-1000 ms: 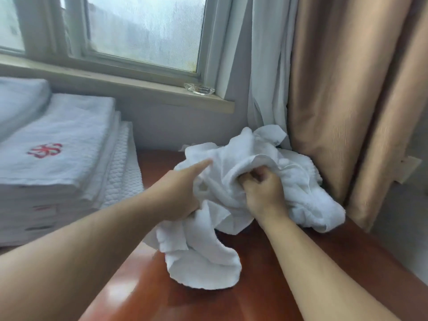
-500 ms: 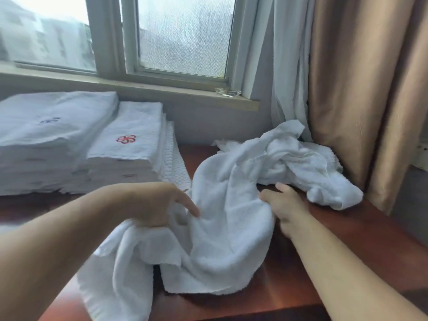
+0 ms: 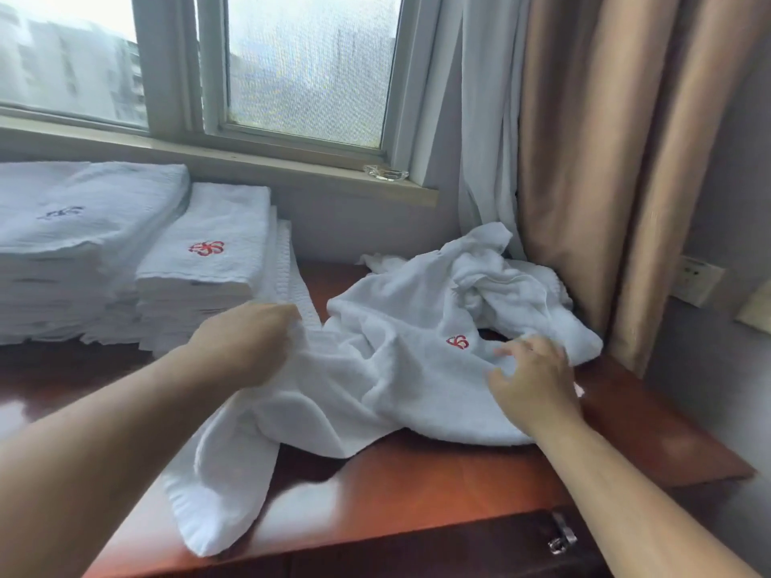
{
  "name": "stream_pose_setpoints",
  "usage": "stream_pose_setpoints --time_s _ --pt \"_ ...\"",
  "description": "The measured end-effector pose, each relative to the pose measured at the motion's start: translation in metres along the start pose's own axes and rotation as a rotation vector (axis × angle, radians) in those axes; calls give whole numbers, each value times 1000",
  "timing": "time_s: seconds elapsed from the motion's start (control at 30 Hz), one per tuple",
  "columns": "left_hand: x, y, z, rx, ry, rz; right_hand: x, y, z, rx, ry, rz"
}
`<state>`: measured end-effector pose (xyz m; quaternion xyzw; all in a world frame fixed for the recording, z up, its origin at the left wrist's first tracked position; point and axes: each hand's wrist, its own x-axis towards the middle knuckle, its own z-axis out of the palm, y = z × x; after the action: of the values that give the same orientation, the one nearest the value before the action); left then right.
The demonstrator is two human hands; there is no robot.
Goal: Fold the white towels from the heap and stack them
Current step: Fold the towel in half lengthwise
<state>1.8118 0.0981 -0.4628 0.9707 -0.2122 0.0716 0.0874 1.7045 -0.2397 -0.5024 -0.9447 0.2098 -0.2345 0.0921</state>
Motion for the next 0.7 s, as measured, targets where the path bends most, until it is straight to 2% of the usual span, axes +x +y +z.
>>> stream_pose_setpoints --time_s 0.07,0.13,0.23,0.27,0.3,0.33,0.4,0.47,0.53,0.6,0.7 --pt "-5 2 1 117 4 -34 4 -19 12 128 -176 -141" --pt "-12 8 5 180 106 18 4 -28 24 151 -294 -182" --pt "-24 22 8 -11 352 283 3 -31 36 110 -365 -240" --pt "-28 26 11 -76 323 341 3 -30 34 101 -372 -274" --pt "-32 31 15 -138 216 337 4 -28 30 123 -405 -297" --pt "-35 34 20 -168 53 296 4 -24 25 181 -481 -322" --pt "-37 35 37 -63 -224 222 1 -14 13 255 -706 -375" --pt "-37 33 51 20 -259 207 -4 -6 9 200 -825 -435" --pt "-34 30 60 4 -119 218 -7 -2 14 238 -734 -412" --pt "-33 27 65 -74 27 211 -11 -8 21 319 -532 -398" --pt "-35 29 55 -400 96 116 -12 -24 16 407 -375 -394"
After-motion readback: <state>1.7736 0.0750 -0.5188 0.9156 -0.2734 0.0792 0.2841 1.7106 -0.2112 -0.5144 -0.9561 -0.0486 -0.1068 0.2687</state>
